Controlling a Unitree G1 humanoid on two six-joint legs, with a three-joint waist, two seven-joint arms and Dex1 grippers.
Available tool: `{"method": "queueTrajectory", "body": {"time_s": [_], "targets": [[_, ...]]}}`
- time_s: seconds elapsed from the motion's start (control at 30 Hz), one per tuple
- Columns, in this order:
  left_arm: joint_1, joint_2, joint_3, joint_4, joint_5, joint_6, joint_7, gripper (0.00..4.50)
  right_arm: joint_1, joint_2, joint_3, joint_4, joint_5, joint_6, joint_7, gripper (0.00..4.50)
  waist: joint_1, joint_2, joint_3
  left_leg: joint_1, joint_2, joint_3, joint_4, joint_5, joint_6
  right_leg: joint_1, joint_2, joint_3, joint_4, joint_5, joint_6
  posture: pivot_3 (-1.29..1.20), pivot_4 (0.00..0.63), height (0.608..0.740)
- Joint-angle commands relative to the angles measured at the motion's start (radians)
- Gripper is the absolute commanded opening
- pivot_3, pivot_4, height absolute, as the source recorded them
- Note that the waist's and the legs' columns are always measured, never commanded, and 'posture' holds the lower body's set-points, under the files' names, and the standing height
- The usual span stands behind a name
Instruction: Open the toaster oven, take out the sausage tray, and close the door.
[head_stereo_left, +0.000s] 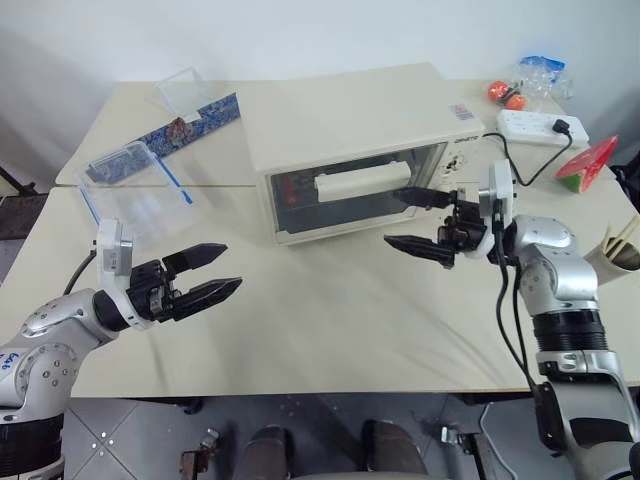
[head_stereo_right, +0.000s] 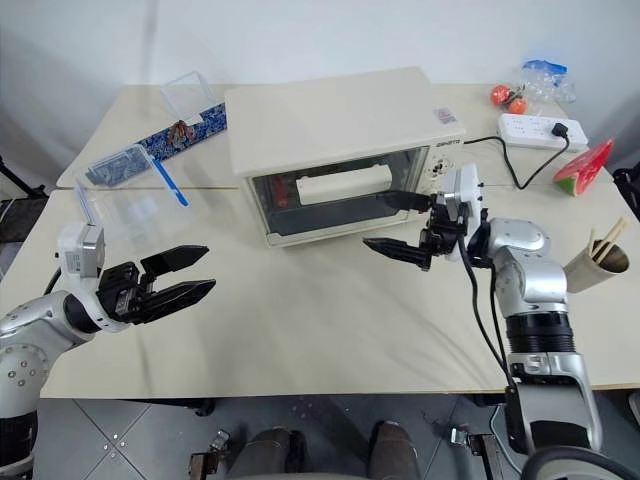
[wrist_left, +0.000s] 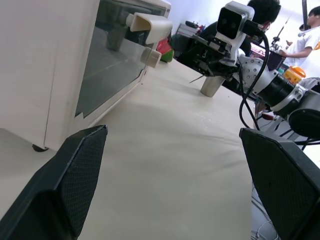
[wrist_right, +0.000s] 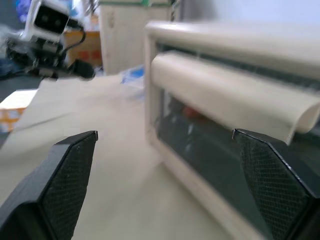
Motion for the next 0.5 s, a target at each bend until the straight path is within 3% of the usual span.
{"method": "queueTrajectory", "body": {"time_s": [0.03, 0.5], "targets": [[0.009, 0.002, 0.029, -0.038, -0.018, -0.002, 0.0, 4.48, -0.009, -0.026, -0.013, -0.01, -0.003, 0.009, 0.02, 4.5, 0.003, 0.0, 0.0, 0.0, 0.0, 0.0, 0.0, 0.0, 0.0, 0.0, 0.0, 0.0, 0.0, 0.0, 0.0, 0.0, 0.15, 0.74], [0.001, -0.012, 0.022, -0.051, -0.018, 0.005, 0.012, 4.48, -0.162, 0.027, -0.027, 0.245, -0.089, -0.162, -0.003, 4.5, 0.003, 0.0, 0.0, 0.0, 0.0, 0.001, 0.0, 0.0, 0.0, -0.001, 0.0, 0.0, 0.0, 0.0, 0.0, 0.0, 0.15, 0.74]]}}
